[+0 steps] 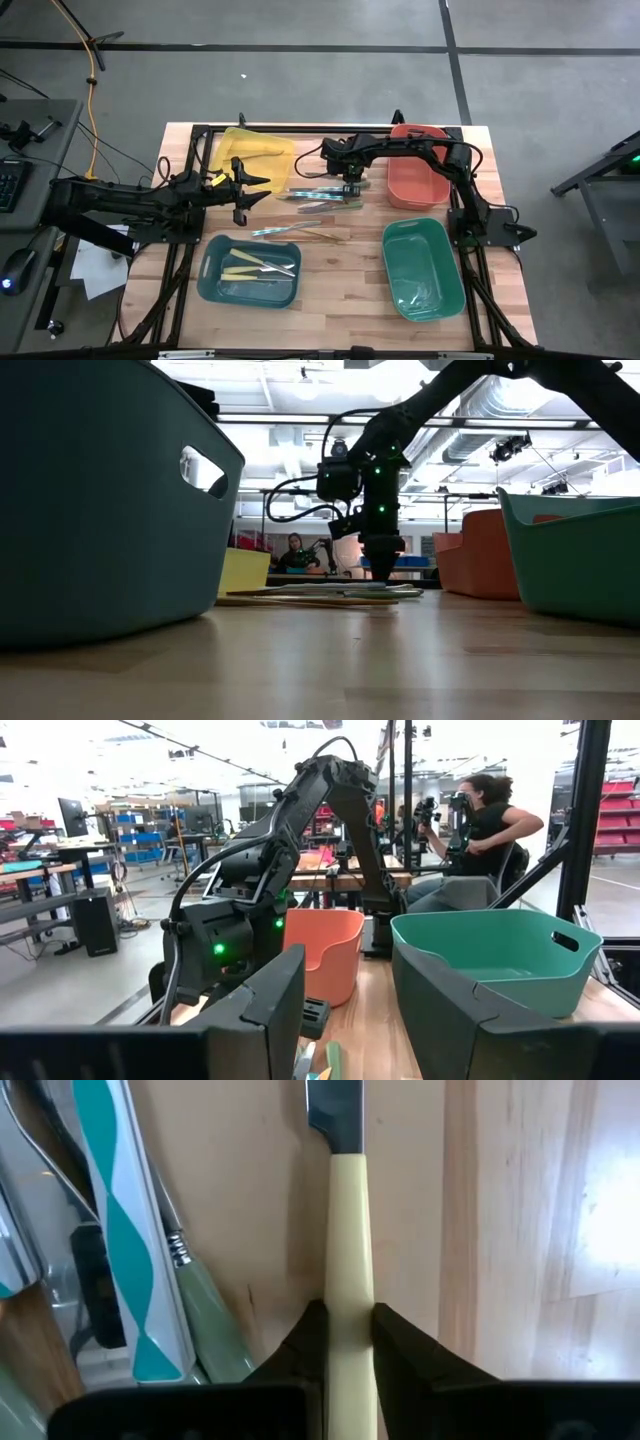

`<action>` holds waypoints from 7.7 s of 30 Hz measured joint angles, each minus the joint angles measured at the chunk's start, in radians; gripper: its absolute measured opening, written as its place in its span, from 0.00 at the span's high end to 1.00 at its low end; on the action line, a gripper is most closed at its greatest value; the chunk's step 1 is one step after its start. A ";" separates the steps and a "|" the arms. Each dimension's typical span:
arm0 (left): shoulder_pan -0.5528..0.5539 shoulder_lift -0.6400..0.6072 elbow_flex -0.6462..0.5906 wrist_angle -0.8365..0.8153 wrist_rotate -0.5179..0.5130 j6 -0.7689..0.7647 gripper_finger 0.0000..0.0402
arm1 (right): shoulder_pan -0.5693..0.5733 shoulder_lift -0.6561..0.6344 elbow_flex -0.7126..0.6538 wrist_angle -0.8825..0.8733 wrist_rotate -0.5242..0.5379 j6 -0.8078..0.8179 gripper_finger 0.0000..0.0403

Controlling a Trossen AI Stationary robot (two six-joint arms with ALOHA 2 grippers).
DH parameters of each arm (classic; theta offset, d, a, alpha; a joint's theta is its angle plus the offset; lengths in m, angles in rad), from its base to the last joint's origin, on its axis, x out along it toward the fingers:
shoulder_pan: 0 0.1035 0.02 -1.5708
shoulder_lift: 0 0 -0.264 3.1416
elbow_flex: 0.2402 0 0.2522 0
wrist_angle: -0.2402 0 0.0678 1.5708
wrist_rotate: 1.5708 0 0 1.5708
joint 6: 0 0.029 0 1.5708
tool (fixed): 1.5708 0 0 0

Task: Sort silverware by color (type)
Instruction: Put the yellow knife into the blue bin

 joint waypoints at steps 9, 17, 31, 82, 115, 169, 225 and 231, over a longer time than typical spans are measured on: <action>0.000 0.000 0.000 0.000 0.000 0.000 0.64 | -0.001 -0.024 -0.005 -0.013 0.014 -0.016 0.91; 0.000 0.000 0.000 0.000 0.000 0.000 0.64 | -0.008 -0.149 -0.006 -0.049 0.038 0.023 0.91; -0.001 0.000 0.000 -0.003 0.003 -0.030 0.64 | 0.088 -0.318 -0.005 0.099 -0.204 0.116 0.91; 0.000 0.003 0.000 0.023 0.036 -0.053 0.64 | 0.335 -0.653 -0.866 1.623 -0.154 0.232 0.91; 0.000 0.605 0.270 0.178 0.063 -0.081 0.64 | 0.333 -0.396 -0.730 1.768 -0.247 0.334 0.91; -0.020 0.664 0.270 0.197 0.138 -0.052 0.64 | 0.332 -0.396 -0.728 1.755 -0.229 0.334 1.00; 0.127 0.526 0.270 -0.908 -0.289 0.014 0.65 | 0.330 -0.549 -0.728 1.298 0.033 0.273 1.00; 0.139 0.561 0.270 -0.905 -0.294 0.036 0.65 | 0.330 -0.549 -0.728 1.288 0.033 0.273 1.00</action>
